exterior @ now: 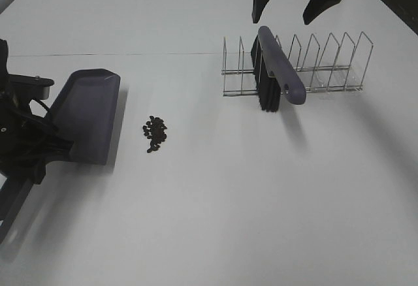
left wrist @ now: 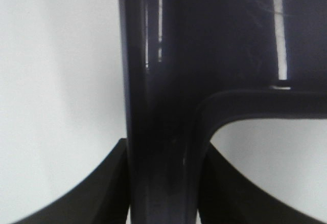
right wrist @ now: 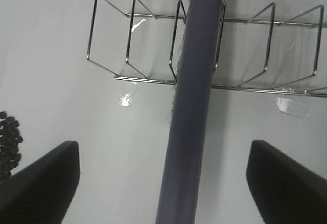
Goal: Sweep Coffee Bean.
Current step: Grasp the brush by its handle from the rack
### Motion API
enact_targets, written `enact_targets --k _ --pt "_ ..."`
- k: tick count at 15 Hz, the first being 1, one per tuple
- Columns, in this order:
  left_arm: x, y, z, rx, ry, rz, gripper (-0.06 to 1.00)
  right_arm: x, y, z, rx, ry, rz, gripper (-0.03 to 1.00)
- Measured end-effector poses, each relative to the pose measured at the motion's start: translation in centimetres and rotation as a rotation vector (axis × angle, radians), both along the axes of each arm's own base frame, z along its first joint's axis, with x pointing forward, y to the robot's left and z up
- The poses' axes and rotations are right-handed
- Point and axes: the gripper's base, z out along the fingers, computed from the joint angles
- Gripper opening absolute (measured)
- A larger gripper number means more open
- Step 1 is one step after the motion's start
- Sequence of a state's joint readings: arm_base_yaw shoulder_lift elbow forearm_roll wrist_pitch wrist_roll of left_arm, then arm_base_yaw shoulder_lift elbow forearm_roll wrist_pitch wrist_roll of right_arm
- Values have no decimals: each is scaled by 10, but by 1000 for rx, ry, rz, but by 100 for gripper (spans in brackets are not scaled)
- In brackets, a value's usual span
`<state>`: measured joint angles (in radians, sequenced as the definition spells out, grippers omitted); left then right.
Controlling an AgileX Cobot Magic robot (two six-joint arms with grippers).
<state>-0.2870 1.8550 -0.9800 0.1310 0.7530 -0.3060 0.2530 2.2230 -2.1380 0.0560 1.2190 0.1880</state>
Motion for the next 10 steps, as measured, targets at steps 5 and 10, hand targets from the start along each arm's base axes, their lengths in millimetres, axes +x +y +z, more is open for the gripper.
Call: enact_targets --k 5,10 --pt "0 0 0 0 -1 0 33 11 3 -52 -29 101 5 75" --pt "0 0 0 -1 -2 0 33 20 5 -84 -37 122 7 75"
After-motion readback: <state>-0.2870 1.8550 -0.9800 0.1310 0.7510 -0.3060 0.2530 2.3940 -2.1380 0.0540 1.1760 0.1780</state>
